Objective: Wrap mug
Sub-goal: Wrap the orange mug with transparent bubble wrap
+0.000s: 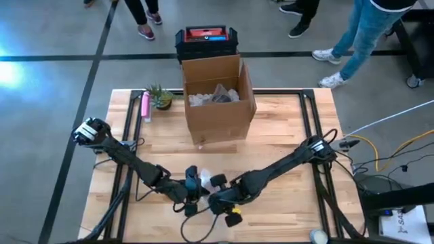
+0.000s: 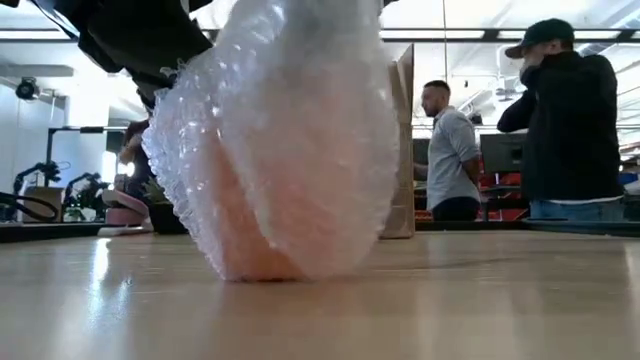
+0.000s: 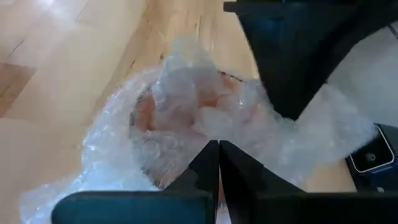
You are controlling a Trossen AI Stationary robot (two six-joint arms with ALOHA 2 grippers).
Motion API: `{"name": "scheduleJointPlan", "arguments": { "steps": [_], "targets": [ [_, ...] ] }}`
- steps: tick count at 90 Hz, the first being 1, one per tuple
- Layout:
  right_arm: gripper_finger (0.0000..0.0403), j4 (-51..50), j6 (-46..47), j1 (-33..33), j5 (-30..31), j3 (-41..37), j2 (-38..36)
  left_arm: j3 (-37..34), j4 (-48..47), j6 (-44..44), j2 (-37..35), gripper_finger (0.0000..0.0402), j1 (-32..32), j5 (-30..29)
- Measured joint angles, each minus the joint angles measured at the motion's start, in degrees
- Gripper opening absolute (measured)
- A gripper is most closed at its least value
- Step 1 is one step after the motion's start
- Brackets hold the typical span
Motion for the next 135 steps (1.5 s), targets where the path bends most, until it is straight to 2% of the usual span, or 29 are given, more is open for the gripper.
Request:
{"name": "scheduleJointPlan", "arguments": {
  "steps": [20, 42, 67, 79, 95, 104, 122, 135],
  "targets": [
    [0.0, -0.71, -0.39, -0.81, 0.63, 0.24, 1.93, -0.02, 0.04, -0.13, -0.04, 0.0, 0.02, -0.22],
    [0.0, -3.97, -0.35, 0.41, 2.39, 4.07, -1.65, -0.02, 0.13, -0.19, -0.11, 0.0, 0.02, 0.22],
    [0.0, -15.1, 3.74, 1.17, 1.87, 4.17, -2.42, -0.02, 0.2, -0.2, -0.13, 0.0, 0.02, 0.31],
    [0.0, -13.04, 4.29, 1.84, 1.11, 2.3, -1.91, -0.02, 0.2, -0.2, -0.13, 0.0, -0.01, 0.33],
    [0.0, -4.73, 1.83, 2.18, 1.42, 1.09, -1.73, -0.02, 0.22, -0.24, -0.13, 0.0, -0.01, 0.33],
    [0.0, -1.27, -0.02, 2.22, 4.45, 1.1, -1.73, -0.02, 0.3, -0.26, -0.15, 0.0, -0.01, 0.35],
    [0.0, -1.22, -1.88, 1.03, 12.53, 1.79, -1.75, -0.02, 0.44, -0.48, -0.15, 0.0, 0.02, 0.35],
    [0.0, -0.77, -1.89, -0.7, 12.1, 0.36, -1.21, -0.02, 0.44, -0.48, -0.15, 0.0, 0.02, 0.33]
  ]
}}
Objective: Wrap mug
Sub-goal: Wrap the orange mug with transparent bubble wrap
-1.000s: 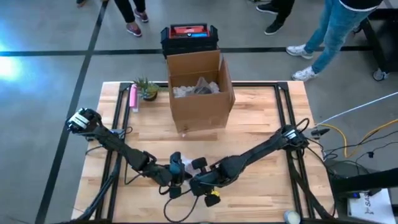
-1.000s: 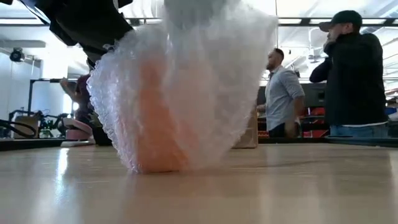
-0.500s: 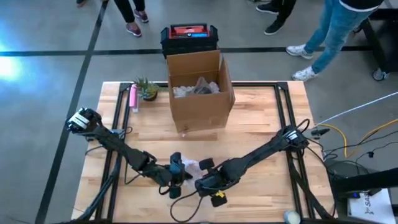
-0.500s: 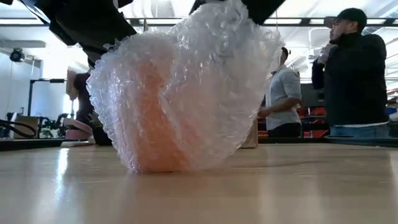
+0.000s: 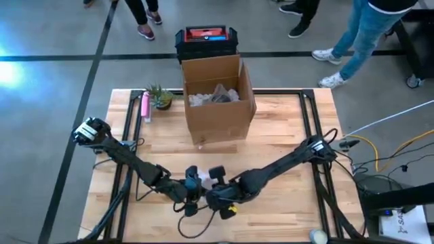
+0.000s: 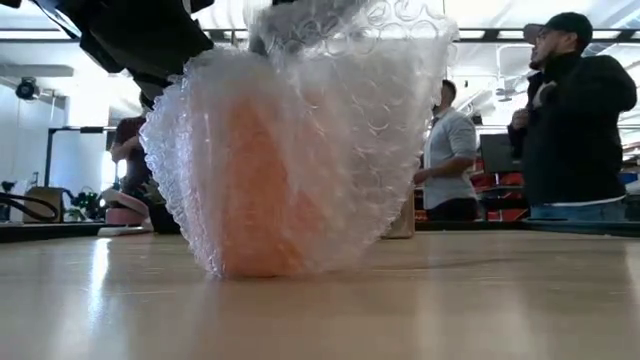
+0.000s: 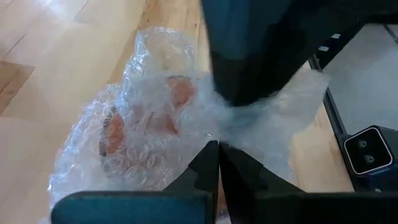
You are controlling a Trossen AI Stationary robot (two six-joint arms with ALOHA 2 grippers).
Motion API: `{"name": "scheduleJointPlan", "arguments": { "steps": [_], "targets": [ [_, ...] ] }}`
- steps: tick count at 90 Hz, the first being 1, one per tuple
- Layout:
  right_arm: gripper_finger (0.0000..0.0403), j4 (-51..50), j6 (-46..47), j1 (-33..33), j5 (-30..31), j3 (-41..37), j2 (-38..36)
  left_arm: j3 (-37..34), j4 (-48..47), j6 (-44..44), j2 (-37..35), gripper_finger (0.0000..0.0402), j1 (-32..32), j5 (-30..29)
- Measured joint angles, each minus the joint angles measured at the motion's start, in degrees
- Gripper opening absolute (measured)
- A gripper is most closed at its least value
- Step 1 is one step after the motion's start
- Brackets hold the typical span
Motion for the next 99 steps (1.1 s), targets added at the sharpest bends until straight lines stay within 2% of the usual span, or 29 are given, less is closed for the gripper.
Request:
{"name": "scheduleJointPlan", "arguments": {
  "steps": [11, 26, 45, 75, 99],
  "targets": [
    [0.0, 1.04, 0.13, -1.42, -3.46, -1.58, 1.38, 0.0, -0.31, -0.06, -0.19, 0.0, 0.01, 0.43],
    [0.0, 1.58, 0.41, -2.08, -3.5, -1.87, 2.51, -0.09, -1.37, -1.59, -4.88, 0.0, -0.09, 4.94],
    [0.0, 3.71, -0.19, -2.08, -4.35, -2.04, 2.4, 0.04, -1.63, -1.37, -9.53, 0.0, -0.58, 4.32],
    [0.0, 3.99, 0.03, -2.07, -4.48, -2.03, 2.4, 0.05, 0.03, -1.5, -0.54, 0.0, 1.65, 2.59],
    [0.0, -3.4, -0.17, -1.37, -4.65, 2.91, 0.95, 0.2, 0.0, -1.56, 0.57, 0.0, 1.97, 2.22]
  ]
}}
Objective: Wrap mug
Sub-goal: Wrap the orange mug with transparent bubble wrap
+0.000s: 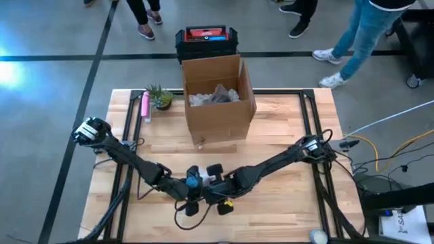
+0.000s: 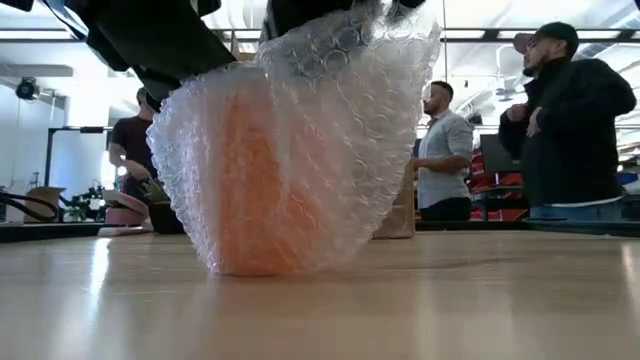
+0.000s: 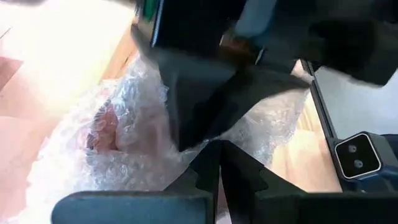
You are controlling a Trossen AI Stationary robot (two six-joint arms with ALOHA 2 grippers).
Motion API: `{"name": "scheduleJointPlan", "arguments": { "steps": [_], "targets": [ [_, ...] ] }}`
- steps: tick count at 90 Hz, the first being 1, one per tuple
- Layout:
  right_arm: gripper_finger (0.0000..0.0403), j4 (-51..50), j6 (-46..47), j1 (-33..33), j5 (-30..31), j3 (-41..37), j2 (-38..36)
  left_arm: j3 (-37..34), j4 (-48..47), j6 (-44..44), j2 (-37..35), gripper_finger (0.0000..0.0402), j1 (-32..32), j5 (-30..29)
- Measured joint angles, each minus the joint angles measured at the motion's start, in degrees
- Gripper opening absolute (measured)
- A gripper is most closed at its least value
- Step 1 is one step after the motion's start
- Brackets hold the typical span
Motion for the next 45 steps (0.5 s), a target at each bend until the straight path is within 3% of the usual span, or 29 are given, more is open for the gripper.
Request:
{"name": "scheduleJointPlan", "arguments": {
  "steps": [17, 33, 45],
  "targets": [
    [0.0, -9.64, 0.22, 0.25, 0.58, 5.06, -3.09, 0.0, -0.37, -0.85, 0.04, 0.0, 0.13, -0.51],
    [0.0, -15.11, 2.3, -0.38, 8.52, 3.51, -3.49, -0.04, -0.39, -1.0, 0.07, 0.0, 0.13, -0.49],
    [0.0, -14.26, 3.73, -0.84, 8.77, 1.11, -2.79, -0.07, -0.17, -1.0, 0.09, 0.0, 0.17, -0.11]
  ]
}}
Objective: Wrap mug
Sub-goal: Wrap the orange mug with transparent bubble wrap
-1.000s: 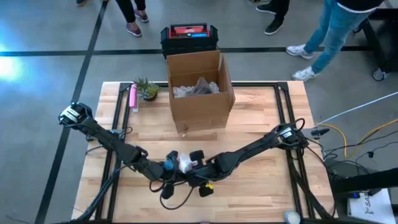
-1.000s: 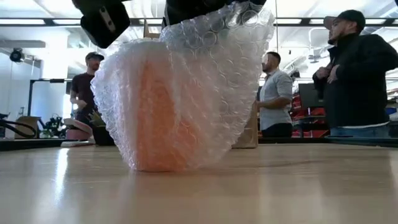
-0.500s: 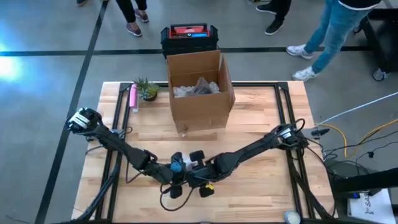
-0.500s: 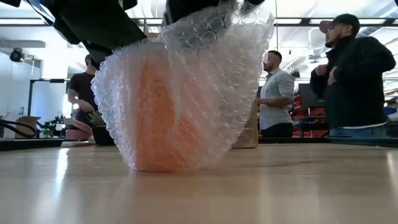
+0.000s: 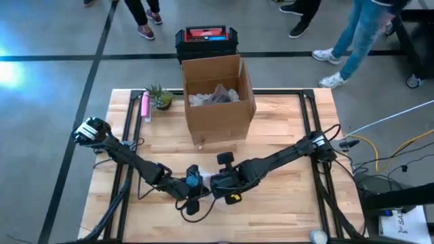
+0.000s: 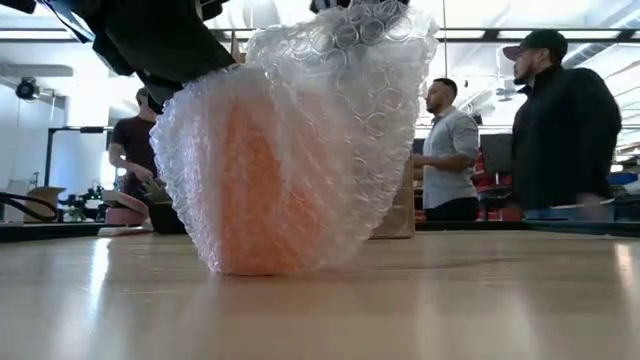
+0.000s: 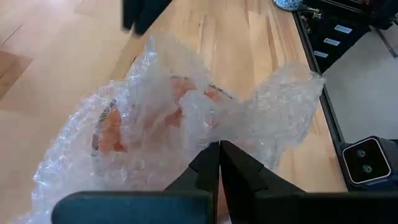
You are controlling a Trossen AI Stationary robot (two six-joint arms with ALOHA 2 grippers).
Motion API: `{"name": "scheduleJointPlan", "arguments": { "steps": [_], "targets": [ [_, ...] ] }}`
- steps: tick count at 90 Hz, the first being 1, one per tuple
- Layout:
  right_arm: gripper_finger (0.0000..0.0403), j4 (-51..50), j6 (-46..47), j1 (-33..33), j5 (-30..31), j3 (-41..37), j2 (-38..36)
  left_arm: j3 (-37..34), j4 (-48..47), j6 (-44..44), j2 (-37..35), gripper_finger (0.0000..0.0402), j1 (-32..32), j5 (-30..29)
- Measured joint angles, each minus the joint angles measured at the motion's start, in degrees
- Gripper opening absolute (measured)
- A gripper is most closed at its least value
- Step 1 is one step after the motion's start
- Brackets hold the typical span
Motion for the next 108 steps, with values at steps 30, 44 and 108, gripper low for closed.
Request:
{"name": "scheduleJointPlan", "arguments": {
  "steps": [30, 44, 108],
  "targets": [
    [0.0, 14.47, -2.58, 0.17, -8.79, -2.64, 4.22, -0.11, 0.88, 0.0, 0.03, 0.0, -0.04, 0.45],
    [0.0, 15.27, -1.93, -0.42, -8.74, -3.18, 6.06, -0.25, 0.2, -0.55, -1.62, 0.0, 0.05, 2.62],
    [0.0, 12.9, -3.23, -0.28, -9.55, -1.43, 3.46, 0.02, 1.74, -0.07, 2.5, 0.0, 0.29, 0.39]
  ]
}}
